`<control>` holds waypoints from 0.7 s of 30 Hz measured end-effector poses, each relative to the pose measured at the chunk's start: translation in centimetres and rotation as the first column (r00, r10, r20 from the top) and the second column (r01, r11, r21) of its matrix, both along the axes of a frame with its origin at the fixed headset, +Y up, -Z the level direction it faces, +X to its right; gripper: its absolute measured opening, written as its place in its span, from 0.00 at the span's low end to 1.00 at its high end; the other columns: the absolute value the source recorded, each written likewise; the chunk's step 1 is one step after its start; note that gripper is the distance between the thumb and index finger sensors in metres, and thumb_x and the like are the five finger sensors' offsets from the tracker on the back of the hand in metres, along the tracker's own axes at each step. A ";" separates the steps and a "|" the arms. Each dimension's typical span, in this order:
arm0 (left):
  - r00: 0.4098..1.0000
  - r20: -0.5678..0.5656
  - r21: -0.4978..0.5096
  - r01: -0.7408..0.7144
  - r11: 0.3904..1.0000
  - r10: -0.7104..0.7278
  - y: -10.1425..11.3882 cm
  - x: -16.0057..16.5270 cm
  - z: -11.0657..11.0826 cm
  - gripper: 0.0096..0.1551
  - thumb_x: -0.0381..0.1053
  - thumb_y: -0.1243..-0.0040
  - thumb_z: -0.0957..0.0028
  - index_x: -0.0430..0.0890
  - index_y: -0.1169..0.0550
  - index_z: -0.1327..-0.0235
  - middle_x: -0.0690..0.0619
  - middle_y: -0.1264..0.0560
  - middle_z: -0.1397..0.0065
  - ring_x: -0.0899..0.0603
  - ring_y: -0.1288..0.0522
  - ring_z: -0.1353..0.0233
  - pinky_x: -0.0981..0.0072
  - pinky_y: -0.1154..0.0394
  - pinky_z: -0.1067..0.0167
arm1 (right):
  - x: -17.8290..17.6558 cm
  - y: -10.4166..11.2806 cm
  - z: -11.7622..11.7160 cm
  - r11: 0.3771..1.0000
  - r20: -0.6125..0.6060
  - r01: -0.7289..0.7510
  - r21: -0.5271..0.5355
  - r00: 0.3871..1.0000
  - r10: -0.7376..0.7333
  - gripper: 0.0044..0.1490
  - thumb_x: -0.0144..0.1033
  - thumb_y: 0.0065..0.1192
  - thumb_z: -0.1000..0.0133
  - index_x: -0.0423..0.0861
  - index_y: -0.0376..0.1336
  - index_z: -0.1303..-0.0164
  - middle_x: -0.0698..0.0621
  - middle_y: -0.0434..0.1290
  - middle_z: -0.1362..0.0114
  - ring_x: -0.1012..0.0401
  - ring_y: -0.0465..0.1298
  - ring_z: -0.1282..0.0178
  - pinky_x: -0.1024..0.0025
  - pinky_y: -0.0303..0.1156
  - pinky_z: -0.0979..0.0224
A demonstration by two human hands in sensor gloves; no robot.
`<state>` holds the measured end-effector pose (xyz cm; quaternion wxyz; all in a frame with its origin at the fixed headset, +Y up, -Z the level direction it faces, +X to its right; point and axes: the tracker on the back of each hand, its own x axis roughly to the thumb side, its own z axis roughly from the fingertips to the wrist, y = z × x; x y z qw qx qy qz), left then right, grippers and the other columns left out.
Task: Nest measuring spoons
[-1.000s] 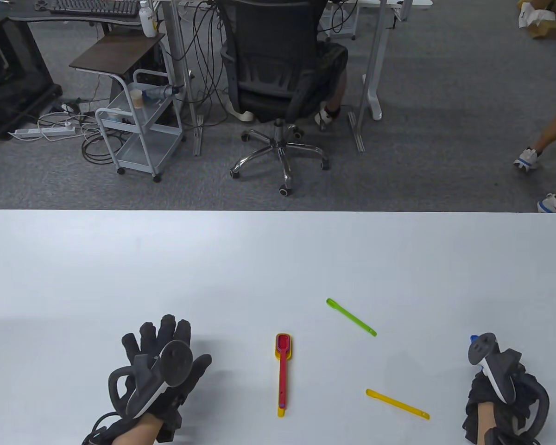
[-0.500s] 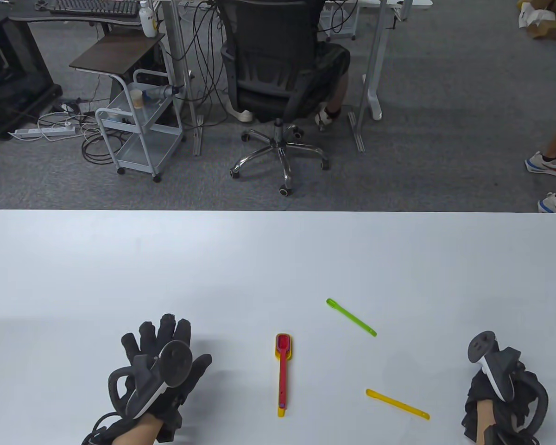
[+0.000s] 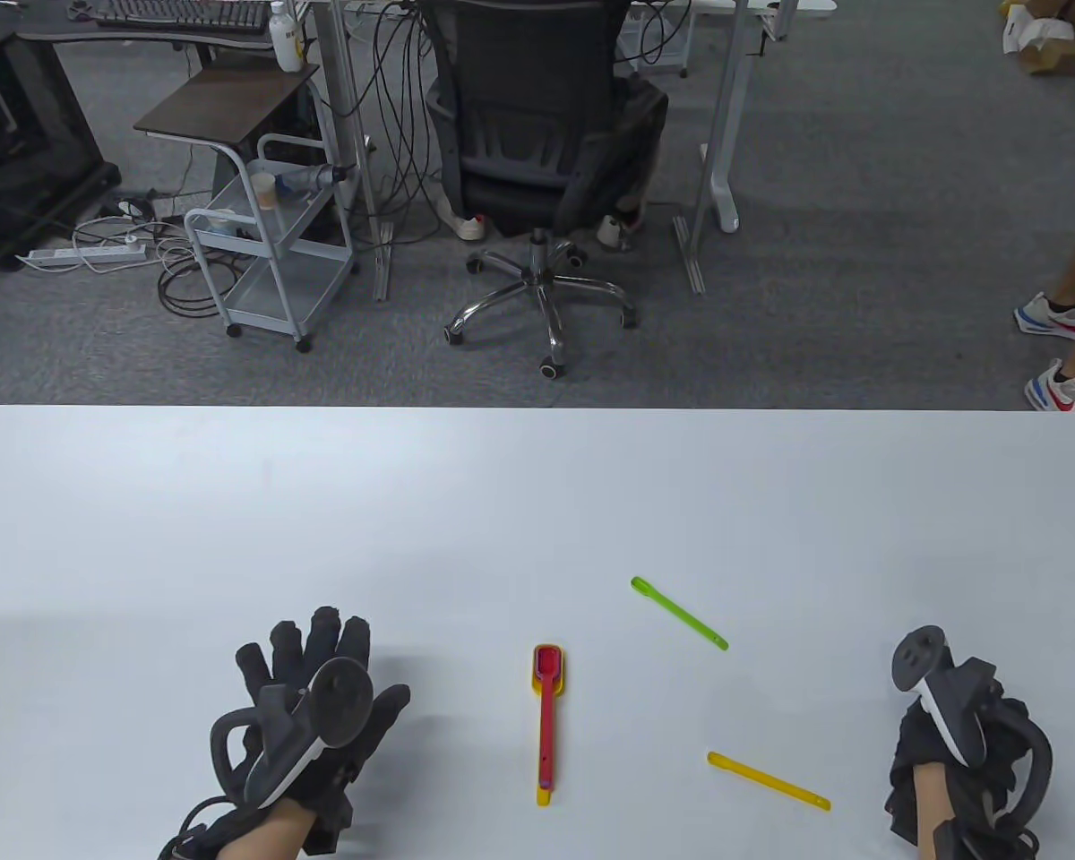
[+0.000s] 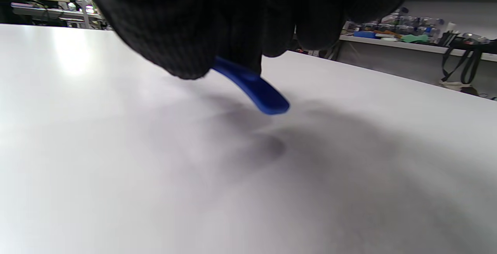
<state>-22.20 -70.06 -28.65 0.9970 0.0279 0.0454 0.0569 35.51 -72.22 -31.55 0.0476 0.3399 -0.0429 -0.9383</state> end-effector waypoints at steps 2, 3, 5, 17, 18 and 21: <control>1.000 -0.001 -0.004 0.006 1.000 -0.006 0.0 0.0 0.0 0.53 0.78 0.39 0.57 0.57 0.33 0.17 0.51 0.39 0.09 0.26 0.40 0.12 0.24 0.52 0.22 | -0.9 0.6 -0.1 1.000 -0.027 0.001 0.007 1.000 -0.001 0.27 0.42 0.71 0.47 0.39 0.74 0.44 0.37 0.66 0.14 0.33 0.67 0.21 0.34 0.63 0.25; 1.000 -0.001 -0.006 0.005 1.000 -0.005 0.0 0.0 0.0 0.53 0.78 0.39 0.57 0.57 0.33 0.17 0.51 0.39 0.09 0.25 0.40 0.12 0.24 0.52 0.22 | -1.2 0.8 -0.1 1.000 -0.037 0.000 0.010 0.999 0.000 0.27 0.42 0.71 0.47 0.39 0.74 0.44 0.36 0.66 0.14 0.33 0.67 0.21 0.34 0.63 0.26; 1.000 -0.001 -0.009 0.008 1.000 -0.008 0.0 0.0 0.0 0.53 0.78 0.39 0.57 0.57 0.33 0.17 0.51 0.39 0.09 0.25 0.39 0.12 0.24 0.52 0.22 | -2.2 1.3 -0.1 1.000 -0.061 0.008 0.009 0.998 -0.008 0.27 0.42 0.71 0.47 0.39 0.74 0.44 0.36 0.66 0.14 0.33 0.67 0.21 0.34 0.63 0.25; 1.000 -0.010 -0.023 0.006 1.000 -0.007 0.0 0.0 0.0 0.53 0.78 0.39 0.57 0.57 0.33 0.17 0.50 0.39 0.10 0.25 0.40 0.12 0.24 0.52 0.22 | -9.3 3.7 0.1 0.998 -0.236 0.039 0.039 0.971 -0.029 0.27 0.42 0.71 0.47 0.38 0.74 0.44 0.36 0.66 0.14 0.32 0.68 0.21 0.33 0.63 0.26; 1.000 -0.012 -0.024 0.006 1.000 -0.006 0.0 0.0 0.0 0.53 0.78 0.39 0.57 0.57 0.33 0.17 0.51 0.39 0.09 0.25 0.40 0.12 0.24 0.52 0.22 | -9.8 3.9 0.1 0.998 -0.248 0.038 0.040 0.968 -0.027 0.27 0.42 0.71 0.47 0.38 0.74 0.44 0.36 0.66 0.14 0.32 0.68 0.22 0.33 0.63 0.26; 1.000 -0.013 -0.026 0.004 1.000 -0.004 0.0 0.0 -0.1 0.53 0.78 0.39 0.57 0.57 0.33 0.17 0.51 0.39 0.09 0.25 0.40 0.12 0.23 0.52 0.22 | -11.5 4.3 0.3 0.998 -0.280 0.043 0.043 0.960 -0.029 0.27 0.42 0.71 0.47 0.38 0.75 0.45 0.35 0.66 0.14 0.32 0.67 0.22 0.33 0.63 0.26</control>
